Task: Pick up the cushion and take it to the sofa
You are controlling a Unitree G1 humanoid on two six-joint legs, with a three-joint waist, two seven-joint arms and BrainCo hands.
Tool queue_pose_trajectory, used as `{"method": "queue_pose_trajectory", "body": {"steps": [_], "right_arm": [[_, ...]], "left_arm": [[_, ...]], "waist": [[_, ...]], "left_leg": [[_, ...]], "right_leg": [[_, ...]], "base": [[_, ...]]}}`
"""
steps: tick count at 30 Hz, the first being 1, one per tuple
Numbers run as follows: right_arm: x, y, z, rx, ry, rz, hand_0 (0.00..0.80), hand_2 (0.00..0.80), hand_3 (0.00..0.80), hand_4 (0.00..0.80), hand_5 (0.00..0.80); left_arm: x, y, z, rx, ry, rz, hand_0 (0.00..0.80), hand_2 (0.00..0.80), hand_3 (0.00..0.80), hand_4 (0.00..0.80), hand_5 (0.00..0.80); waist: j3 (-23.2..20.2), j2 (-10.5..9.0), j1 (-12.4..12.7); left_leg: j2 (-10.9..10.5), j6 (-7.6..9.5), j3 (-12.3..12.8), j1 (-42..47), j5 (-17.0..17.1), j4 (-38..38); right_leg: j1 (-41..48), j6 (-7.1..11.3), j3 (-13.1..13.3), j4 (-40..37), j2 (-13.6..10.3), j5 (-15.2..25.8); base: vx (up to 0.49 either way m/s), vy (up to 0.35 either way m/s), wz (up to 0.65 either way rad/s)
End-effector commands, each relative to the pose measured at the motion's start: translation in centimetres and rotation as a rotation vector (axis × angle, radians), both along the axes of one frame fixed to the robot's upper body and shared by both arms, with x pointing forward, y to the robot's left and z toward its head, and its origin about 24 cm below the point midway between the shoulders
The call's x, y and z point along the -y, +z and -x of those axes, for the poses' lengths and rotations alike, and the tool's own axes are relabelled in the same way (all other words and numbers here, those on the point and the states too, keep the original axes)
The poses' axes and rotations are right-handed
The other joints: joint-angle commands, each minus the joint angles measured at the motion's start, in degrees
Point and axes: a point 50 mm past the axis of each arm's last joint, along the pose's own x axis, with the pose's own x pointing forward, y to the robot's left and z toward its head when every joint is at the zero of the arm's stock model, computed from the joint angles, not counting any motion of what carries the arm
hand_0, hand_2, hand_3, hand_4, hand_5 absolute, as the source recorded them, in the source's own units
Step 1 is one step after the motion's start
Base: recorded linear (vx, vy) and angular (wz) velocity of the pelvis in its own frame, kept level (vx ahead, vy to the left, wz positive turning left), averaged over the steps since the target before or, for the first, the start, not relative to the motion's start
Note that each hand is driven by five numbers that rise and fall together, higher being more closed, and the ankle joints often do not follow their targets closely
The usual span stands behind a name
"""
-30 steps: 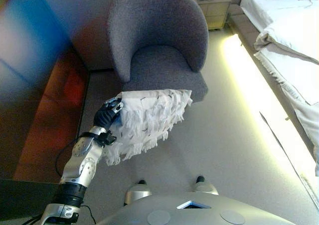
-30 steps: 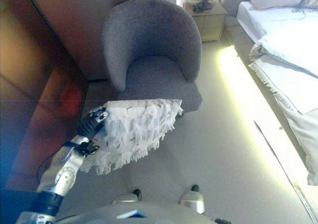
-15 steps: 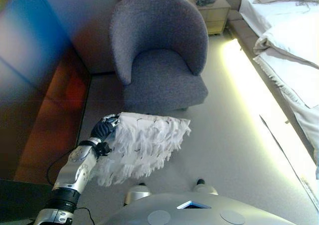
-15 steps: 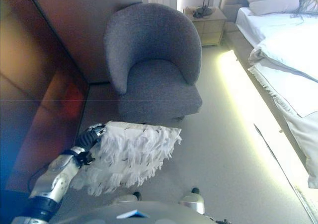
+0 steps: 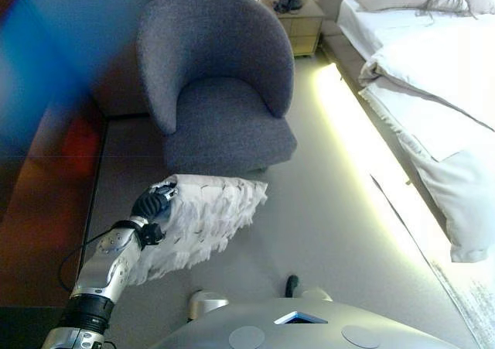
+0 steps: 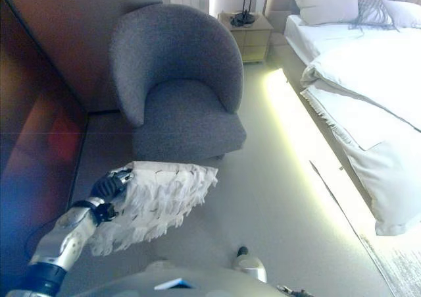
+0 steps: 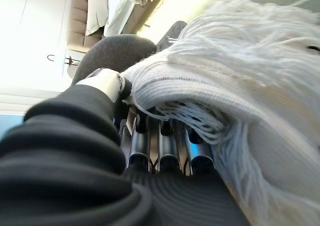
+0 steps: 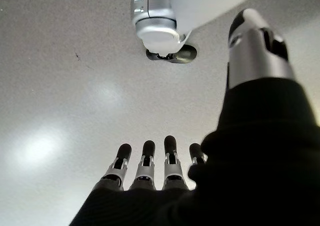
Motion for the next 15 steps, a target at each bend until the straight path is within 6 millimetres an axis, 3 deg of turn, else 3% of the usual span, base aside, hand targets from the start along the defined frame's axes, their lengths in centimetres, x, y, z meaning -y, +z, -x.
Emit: {"method": "queue_pose_trajectory", "body": {"steps": [1,4,6,7,8,10,12,15], "right_arm": [[2.8,1.1,-2.2,0.045,0.023,0.053,0.000,0.000,0.000,0.000,0.000],[3.8,1.5,-2.7,0.058,0.030,0.058,0.000,0.000,0.000,0.000,0.000],[4.0,1.6,-2.9,0.058,0.032,0.060,0.000,0.000,0.000,0.000,0.000],[4.1,1.6,-2.9,0.057,0.029,0.061,0.000,0.000,0.000,0.000,0.000],[4.0,1.6,-2.9,0.073,0.026,0.072,0.000,0.000,0.000,0.000,0.000],[2.3,0.9,-2.1,0.094,0.062,0.076,0.000,0.000,0.000,0.000,0.000],[0.6,0.4,-0.9,0.096,0.122,0.082,0.000,0.000,0.000,0.000,0.000],[0.0,0.3,1.3,0.065,0.169,0.083,0.000,0.000,0.000,0.000,0.000]], "left_arm": [[2.1,8.9,-5.0,0.473,-0.083,0.122,0.800,0.800,0.800,0.800,0.800],[2.4,9.4,-5.0,0.485,-0.114,0.131,0.800,0.800,0.800,0.800,0.800],[2.6,9.5,-5.1,0.491,-0.111,0.141,0.800,0.800,0.800,0.800,0.800],[2.9,9.4,-5.1,0.487,-0.107,0.154,0.800,0.800,0.800,0.800,0.800],[3.2,9.2,-5.2,0.486,-0.104,0.163,0.800,0.800,0.800,0.800,0.800],[3.5,8.6,-5.2,0.489,-0.075,0.167,0.800,0.800,0.800,0.800,0.800],[2.8,8.2,-4.9,0.498,-0.020,0.174,0.800,0.800,0.800,0.800,0.800],[1.4,8.4,-4.7,0.517,0.032,0.172,0.800,0.800,0.800,0.800,0.800]], "waist": [[3.0,-1.47,2.3],[4.0,-0.52,3.6],[4.0,0.49,4.1],[4.0,1.48,4.1],[4.1,2.53,4.2],[4.5,3.72,4.0],[4.6,4.39,3.4],[4.3,4.88,3.2]], "left_leg": [[-4.2,6.27,1.1,-9.1,-4.3,22.2],[-7.6,6.22,0.6,-9.7,-2.9,17.5],[-7.1,4.51,1.6,-10.4,1.6,11.4],[-6.3,2.79,2.4,-10.6,3.3,7.4],[-5.5,2.25,4.0,-11.2,7.2,2.7],[-5.8,1.22,4.1,-11.6,10.5,-4.0],[-6.2,1.01,2.6,-11.7,11.9,-8.1],[-5.0,0.15,-0.2,-11.8,13.5,-11.6]], "right_leg": [[4.0,-3.58,0.0,0.7,1.5,-3.5],[5.3,-3.72,0.3,1.6,3.6,-4.8],[6.1,-4.20,-0.1,2.0,5.4,-6.4],[7.3,-4.22,0.0,2.6,6.8,-8.3],[7.2,-4.83,-0.6,3.4,8.1,-8.7],[7.9,-4.81,-0.3,5.5,9.4,-11.0],[7.7,-4.58,1.7,7.2,10.2,-12.7],[7.4,-5.00,4.2,7.4,11.0,-13.7]], "base": [[0.061,-0.192,-0.07],[0.130,-0.114,0.08],[0.182,-0.063,-0.15],[0.184,-0.028,0.14],[0.200,0.009,0.37],[0.181,0.071,0.47],[0.213,0.126,0.30],[0.262,0.124,0.21]]}}
